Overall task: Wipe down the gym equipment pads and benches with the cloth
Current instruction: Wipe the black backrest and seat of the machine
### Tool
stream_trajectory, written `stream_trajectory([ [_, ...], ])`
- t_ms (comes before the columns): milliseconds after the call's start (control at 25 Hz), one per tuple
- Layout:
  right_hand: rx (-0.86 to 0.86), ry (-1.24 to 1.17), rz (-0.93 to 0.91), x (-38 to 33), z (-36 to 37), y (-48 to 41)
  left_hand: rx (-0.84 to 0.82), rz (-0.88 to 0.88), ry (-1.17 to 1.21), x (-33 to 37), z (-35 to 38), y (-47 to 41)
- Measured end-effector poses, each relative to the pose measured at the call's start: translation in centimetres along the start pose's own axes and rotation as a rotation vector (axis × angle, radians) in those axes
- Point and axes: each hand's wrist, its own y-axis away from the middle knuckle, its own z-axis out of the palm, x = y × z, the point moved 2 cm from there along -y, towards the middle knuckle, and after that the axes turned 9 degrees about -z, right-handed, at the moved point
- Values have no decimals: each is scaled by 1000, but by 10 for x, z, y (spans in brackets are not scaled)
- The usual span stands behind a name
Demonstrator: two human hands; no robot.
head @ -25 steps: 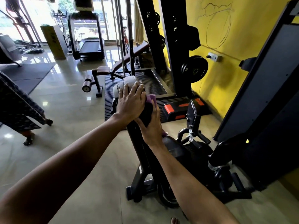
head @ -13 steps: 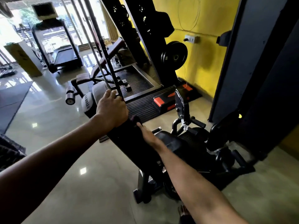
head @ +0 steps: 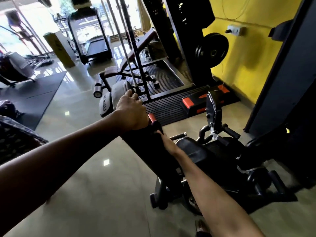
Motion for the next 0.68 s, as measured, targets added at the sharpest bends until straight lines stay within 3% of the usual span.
stream_trajectory([
  [200,-58,-61,-173,-66,7,-56,-34,-30,-26,4,-5,-5],
  [360,-87,-201,-322,-46,7,-20,-84,-27,-91,5,-3,-9],
  [520,-136,-134,-295,6,-1,-26,-167,-46,-153,9,-8,-13],
  [680,-156,-74,-73,2,-6,-89,-252,-83,-182,12,-10,-23],
])
